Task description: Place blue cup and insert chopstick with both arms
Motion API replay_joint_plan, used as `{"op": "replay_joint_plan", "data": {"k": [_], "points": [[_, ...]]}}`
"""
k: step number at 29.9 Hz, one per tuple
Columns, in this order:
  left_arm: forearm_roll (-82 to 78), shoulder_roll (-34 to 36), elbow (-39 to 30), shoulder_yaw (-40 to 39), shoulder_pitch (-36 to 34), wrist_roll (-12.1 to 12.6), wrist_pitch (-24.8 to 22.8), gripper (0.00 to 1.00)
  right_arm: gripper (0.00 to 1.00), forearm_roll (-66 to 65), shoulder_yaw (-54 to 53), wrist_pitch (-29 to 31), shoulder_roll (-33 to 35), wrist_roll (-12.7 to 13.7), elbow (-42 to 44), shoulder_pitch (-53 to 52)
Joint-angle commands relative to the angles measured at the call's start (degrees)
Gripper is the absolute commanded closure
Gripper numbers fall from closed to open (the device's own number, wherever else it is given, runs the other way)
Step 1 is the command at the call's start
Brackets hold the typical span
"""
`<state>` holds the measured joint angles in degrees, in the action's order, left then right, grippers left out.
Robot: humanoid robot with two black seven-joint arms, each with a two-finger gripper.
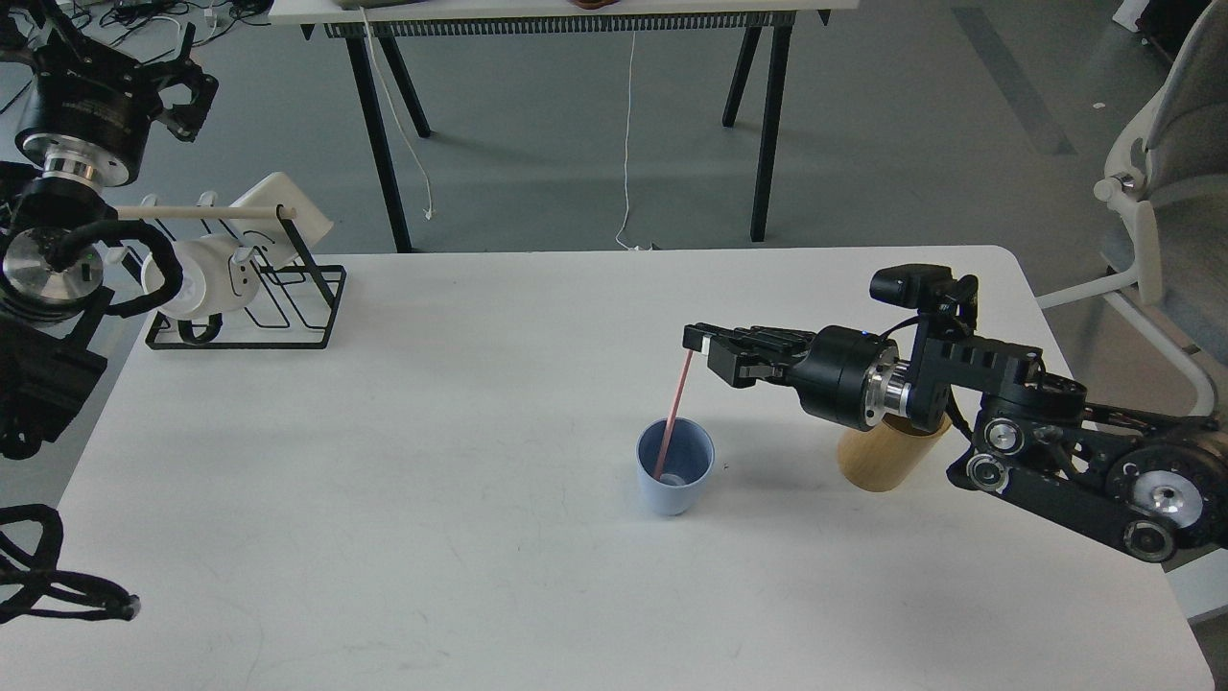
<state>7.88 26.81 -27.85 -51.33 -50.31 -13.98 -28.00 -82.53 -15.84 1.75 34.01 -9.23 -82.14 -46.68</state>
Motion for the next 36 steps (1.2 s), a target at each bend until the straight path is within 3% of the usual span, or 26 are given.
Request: {"op": "replay_joint_plan", "data": {"k": [1,3,5,8,10,18,23,27,36], "points": [[0.0,0.0,0.0,0.0,-0.1,0.0,0.0,0.01,0.78,0.2,-0.6,0.0,0.3,0.0,-0.1,0.0],[0.0,0.0,0.0,0.0,-0.1,0.0,0.0,0.01,0.75,0.4,-1.1,-0.1,0.4,0.0,-0.3,0.0],[-0.1,0.0,0.0,0.0,-0.2,0.0,0.0,0.01,0.63,0.4,-2.4,-0.3,0.4,-0.2,-0.4,-0.2],[0.0,0.0,0.0,0.0,-0.2,0.0,0.0,0.01,0.35,0.6,-8.0,-0.3,0.4,-1.1,-0.2,-0.2],[0.0,0.0,0.0,0.0,-0.1,0.0,0.0,0.01,0.02,1.3,-12.4,-0.1,0.2,-1.1,0.1,-0.1],[-0.1,-0.4,0.0,0.0,-0.3,0.0,0.0,0.01,0.01,17.3,-25.7,0.1,-0.7,-1.1,6.3,-2.3],[-0.1,-0.9,0.0,0.0,-0.3,0.0,0.0,0.00,0.00,31.8,-28.5,0.1,-2.4,-1.3,15.6,-6.0],[-0.1,-1.9,0.0,0.0,-0.3,-0.2,0.0,0.00,0.00,43.8,-30.5,0.2,-3.6,-3.5,21.1,-6.6],[-0.1,-4.6,0.1,0.0,-0.3,-0.3,0.0,0.00,0.00,65.2,-37.4,4.9,-7.3,-2.9,32.4,-6.6]]}}
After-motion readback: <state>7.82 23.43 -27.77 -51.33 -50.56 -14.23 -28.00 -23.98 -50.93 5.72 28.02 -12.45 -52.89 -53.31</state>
